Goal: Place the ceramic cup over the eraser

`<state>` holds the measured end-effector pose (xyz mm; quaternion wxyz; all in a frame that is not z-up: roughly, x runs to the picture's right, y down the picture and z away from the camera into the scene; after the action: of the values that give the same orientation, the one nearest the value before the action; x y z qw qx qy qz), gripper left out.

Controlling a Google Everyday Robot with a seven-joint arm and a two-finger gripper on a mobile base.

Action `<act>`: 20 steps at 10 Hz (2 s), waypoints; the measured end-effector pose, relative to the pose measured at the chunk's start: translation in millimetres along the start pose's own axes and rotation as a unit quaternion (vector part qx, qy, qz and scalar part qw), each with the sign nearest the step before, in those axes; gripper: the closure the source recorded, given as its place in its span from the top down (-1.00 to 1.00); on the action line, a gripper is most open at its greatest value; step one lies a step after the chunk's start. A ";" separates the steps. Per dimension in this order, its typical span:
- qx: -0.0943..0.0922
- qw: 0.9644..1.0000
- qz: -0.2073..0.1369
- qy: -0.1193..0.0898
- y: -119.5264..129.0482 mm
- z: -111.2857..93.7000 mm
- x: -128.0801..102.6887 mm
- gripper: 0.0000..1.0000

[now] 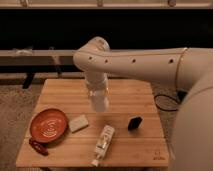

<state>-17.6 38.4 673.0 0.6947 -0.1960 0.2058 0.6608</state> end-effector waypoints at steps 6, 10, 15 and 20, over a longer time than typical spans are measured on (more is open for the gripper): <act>0.029 0.993 0.116 0.001 -95.3 -23.2 46.9 -1.00; 0.045 0.985 0.169 0.010 -134.8 -12.2 55.1 -1.00; 0.049 0.979 0.198 0.017 -157.7 27.1 46.5 -1.00; 0.049 0.975 0.214 0.025 -170.3 50.3 48.0 -1.00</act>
<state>155.9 97.4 689.1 0.5403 -0.1299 0.2926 0.7782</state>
